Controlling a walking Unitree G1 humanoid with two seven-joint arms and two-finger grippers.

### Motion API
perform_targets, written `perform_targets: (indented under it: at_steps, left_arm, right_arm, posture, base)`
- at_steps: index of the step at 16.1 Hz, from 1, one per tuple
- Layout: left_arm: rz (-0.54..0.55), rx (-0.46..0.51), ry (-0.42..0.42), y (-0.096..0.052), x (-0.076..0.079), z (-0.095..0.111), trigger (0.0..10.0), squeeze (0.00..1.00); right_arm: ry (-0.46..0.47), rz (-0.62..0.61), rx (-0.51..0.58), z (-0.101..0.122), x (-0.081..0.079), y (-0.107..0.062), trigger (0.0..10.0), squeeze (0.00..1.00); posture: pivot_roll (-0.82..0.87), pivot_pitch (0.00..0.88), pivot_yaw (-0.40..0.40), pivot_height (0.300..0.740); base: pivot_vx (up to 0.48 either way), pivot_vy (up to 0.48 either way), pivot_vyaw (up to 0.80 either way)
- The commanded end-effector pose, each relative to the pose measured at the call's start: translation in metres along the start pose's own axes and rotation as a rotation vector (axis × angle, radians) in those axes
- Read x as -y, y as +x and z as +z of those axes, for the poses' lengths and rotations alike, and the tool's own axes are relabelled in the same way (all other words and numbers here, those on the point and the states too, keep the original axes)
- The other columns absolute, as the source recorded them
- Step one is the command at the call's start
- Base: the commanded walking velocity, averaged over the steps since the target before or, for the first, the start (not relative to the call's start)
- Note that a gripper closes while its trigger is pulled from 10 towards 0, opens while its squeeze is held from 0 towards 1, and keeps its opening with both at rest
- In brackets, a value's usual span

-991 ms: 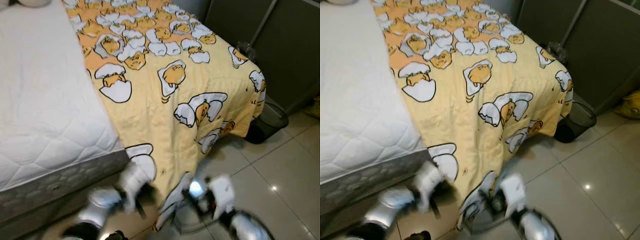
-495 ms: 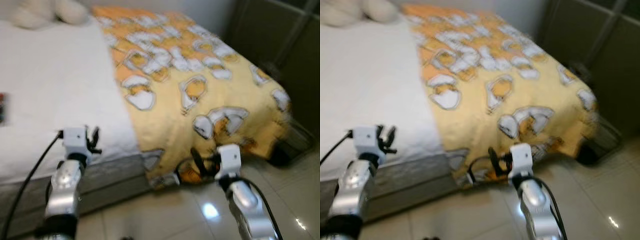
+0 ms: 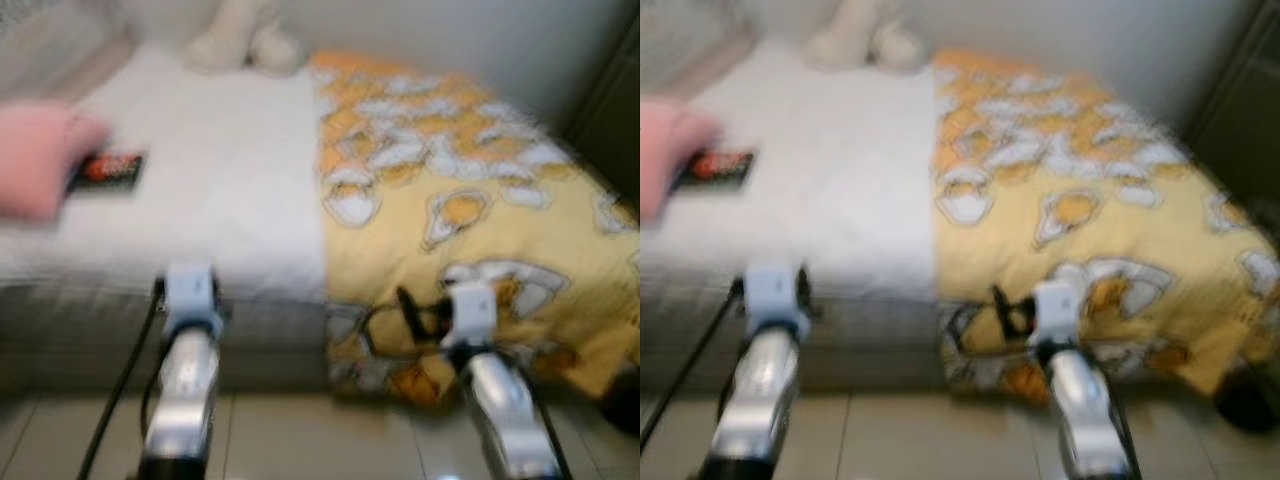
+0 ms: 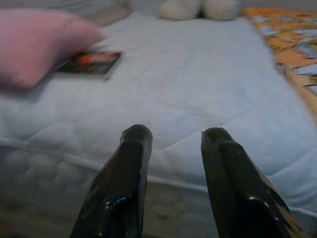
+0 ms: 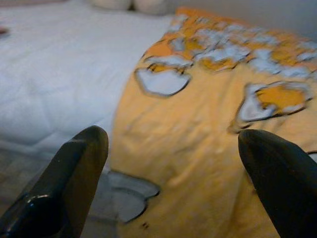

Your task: Clean up the room

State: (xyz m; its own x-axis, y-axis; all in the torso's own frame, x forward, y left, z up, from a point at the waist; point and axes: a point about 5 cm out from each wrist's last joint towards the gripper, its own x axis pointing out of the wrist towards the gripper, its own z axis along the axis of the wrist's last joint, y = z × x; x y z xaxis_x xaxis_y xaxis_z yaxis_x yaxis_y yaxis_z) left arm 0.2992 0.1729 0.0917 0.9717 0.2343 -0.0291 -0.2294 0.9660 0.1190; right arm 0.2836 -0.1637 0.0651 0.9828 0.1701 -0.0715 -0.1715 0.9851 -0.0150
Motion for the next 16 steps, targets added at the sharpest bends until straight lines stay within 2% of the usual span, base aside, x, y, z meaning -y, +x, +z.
perform_targets:
  at_steps: [1,4,6,8,9,10,12,13,14,16]
  left_arm:
    - [-0.073,-0.013,0.012,0.003,0.012,0.001,10.0,0.0]
    - [-0.044,-0.025,0.053,0.005,0.009,-0.003,10.0,0.0]
    - [-0.071,-0.004,0.003,0.009,0.009,0.001,10.0,0.0]
    - [-0.062,0.035,0.024,0.011,0.007,0.007,10.0,0.0]
    - [-0.033,0.042,0.069,0.009,0.001,0.009,10.0,0.0]
    - [-0.028,0.061,0.122,0.008,0.0,0.013,10.0,0.0]
    - [-0.052,0.018,0.089,0.013,0.007,0.012,10.0,0.0]
    - [-0.113,-0.074,0.057,0.017,0.02,0.005,10.0,0.8]
    - [-0.096,-0.072,0.016,0.02,0.02,0.005,10.0,1.0]
    - [-0.084,-0.065,0.0,0.021,0.018,0.008,10.0,1.0]
  right_arm:
    - [0.008,-0.026,0.059,0.014,0.006,0.008,10.0,0.0]
    - [0.014,-0.032,0.068,0.016,0.008,0.011,10.0,0.0]
    - [0.028,-0.01,0.089,0.021,0.005,0.017,10.0,0.0]
    - [0.081,-0.018,0.123,0.028,0.01,0.02,10.0,0.0]
    - [0.12,-0.045,0.136,0.031,0.018,0.021,10.0,0.0]
    - [0.112,-0.037,0.125,0.028,0.017,0.022,10.0,0.0]
    - [0.11,-0.025,0.118,0.026,0.013,0.024,10.0,0.0]
    - [0.114,-0.003,0.118,0.027,0.009,0.026,10.0,0.0]
    - [0.12,0.028,0.108,0.025,0.003,0.029,10.0,0.0]
    - [0.11,0.054,0.099,0.023,-0.001,0.029,10.0,0.0]
  posture:
    - [0.2,0.0,-0.043,0.74]
    - [0.19,0.0,-0.048,0.74]
    - [0.2,0.0,-0.056,0.74]
    - [0.22,0.0,-0.056,0.74]
    - [0.23,0.0,-0.048,0.74]
    - [0.23,0.0,-0.05,0.74]
    - [0.23,0.0,-0.048,0.74]
    - [0.24,0.0,-0.047,0.74]
    - [0.23,0.0,-0.045,0.74]
    - [0.24,0.0,-0.047,0.74]
  base:
    - [0.0,0.0,0.56]
    - [0.0,0.0,0.57]
    - [0.0,-0.457,0.57]
    - [0.0,-0.424,0.56]
    - [0.0,-0.424,0.56]
    - [0.0,-0.424,0.56]
    - [0.0,-0.428,0.57]
    - [0.0,0.0,0.56]
    - [0.0,0.0,0.57]
    - [0.0,0.0,0.57]
